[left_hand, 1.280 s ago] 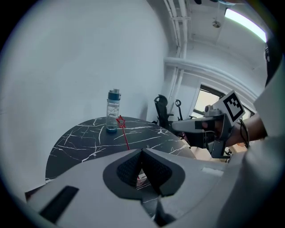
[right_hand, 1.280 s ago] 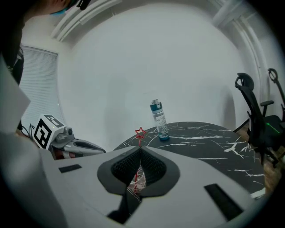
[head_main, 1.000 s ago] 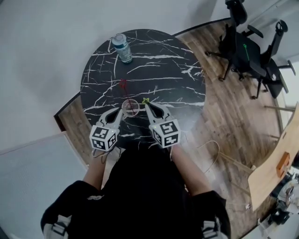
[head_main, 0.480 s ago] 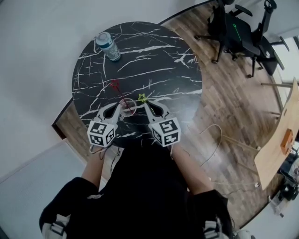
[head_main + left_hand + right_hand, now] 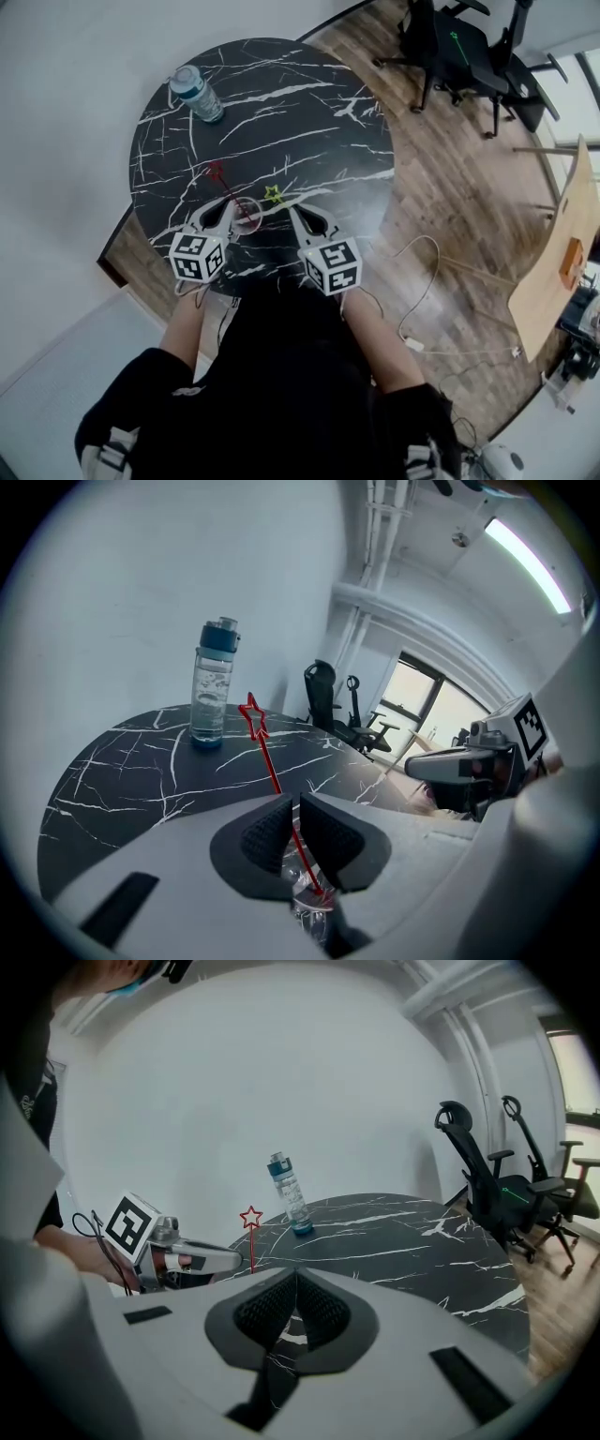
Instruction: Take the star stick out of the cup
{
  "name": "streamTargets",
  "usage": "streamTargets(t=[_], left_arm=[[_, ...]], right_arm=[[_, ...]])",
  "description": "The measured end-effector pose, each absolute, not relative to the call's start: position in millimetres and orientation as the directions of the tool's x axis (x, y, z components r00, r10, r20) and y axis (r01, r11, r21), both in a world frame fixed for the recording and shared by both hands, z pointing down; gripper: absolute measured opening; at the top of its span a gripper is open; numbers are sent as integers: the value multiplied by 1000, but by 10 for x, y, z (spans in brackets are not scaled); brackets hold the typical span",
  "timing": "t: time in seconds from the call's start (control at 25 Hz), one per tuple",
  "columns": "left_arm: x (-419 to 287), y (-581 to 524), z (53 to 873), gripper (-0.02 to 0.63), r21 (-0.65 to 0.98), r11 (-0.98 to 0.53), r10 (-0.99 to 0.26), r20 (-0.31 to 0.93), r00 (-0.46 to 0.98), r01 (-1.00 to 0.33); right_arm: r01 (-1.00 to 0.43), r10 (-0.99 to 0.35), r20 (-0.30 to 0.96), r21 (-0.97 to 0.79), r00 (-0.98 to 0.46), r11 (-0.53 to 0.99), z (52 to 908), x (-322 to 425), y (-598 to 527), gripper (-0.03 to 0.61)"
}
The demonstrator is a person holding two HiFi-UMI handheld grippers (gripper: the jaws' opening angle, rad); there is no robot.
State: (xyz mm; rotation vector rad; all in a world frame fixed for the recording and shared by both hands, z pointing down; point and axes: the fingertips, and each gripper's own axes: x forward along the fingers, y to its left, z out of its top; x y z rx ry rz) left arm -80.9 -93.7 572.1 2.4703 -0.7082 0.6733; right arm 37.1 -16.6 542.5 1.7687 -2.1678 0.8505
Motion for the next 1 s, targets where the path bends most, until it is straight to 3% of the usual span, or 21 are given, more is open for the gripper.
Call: streamTargets(t=[0.16, 0.44, 0.84, 1.0], left_arm=[[-771, -948, 5803, 54, 327, -744, -324, 586, 742, -583], [-722, -1025, 5902, 81, 392, -707, -306, 580, 755, -588], [-655, -1076, 5936, 75, 459, -689, -276, 549, 789, -560], [-642, -1090, 5921, 11, 439, -706, -288, 538, 792, -555]], right_arm=[[-953, -827, 512, -291, -233, 89, 5432, 422, -125, -2], [-956, -825, 523, -286, -215, 68, 5452, 473, 3, -2], [-962, -832, 520, -265, -196, 61, 5404, 524, 15, -2], [-964, -830, 523, -256, -196, 67, 5401, 515, 31, -2]])
